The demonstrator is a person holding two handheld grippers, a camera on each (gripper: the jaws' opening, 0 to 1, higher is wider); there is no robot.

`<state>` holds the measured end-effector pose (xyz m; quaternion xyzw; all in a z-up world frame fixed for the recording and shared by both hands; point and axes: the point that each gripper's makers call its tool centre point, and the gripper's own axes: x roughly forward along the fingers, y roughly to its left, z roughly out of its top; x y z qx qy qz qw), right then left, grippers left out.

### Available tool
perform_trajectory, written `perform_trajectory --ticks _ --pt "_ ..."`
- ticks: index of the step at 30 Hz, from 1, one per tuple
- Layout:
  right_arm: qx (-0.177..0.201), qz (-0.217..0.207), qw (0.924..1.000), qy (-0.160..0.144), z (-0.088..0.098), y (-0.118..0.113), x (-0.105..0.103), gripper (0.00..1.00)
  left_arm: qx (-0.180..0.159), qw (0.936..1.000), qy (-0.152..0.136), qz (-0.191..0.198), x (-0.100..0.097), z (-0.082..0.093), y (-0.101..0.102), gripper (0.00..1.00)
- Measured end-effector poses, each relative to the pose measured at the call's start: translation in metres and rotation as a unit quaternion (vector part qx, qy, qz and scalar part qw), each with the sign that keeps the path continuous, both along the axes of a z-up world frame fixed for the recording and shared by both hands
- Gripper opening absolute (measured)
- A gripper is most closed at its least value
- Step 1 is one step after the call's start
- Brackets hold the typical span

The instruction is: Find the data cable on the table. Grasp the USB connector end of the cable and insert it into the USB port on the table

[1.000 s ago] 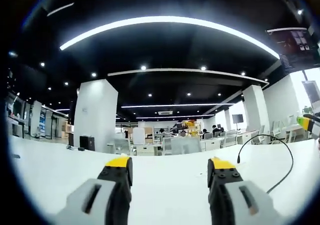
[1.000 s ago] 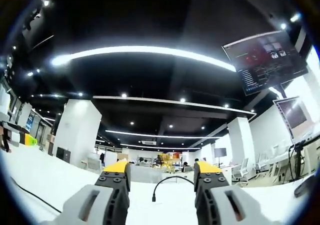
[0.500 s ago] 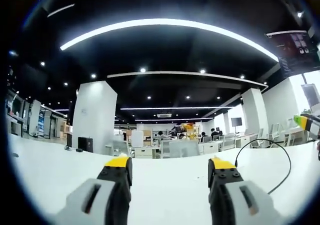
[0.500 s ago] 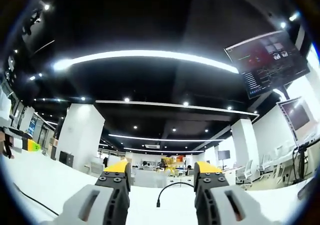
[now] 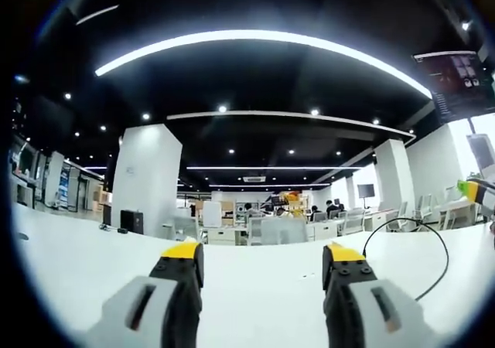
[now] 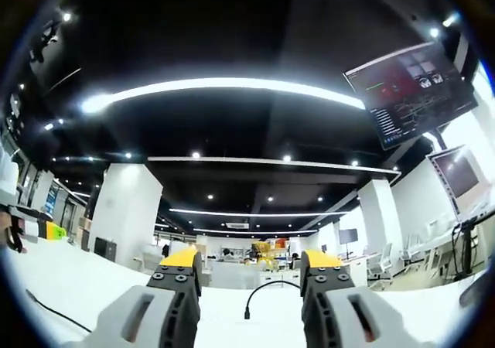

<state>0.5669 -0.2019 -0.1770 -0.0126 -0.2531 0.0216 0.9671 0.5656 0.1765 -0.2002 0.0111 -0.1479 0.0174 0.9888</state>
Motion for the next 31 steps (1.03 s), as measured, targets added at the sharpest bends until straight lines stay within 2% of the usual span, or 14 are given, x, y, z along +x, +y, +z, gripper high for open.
perform_trajectory --ticks 31 --pt "-0.003 0.003 1.0000 0.005 0.0008 0.0062 -0.0005 0.52 -0.004 0.9999 0.010 0.003 0.0012 -0.0043 0.0024 0.65"
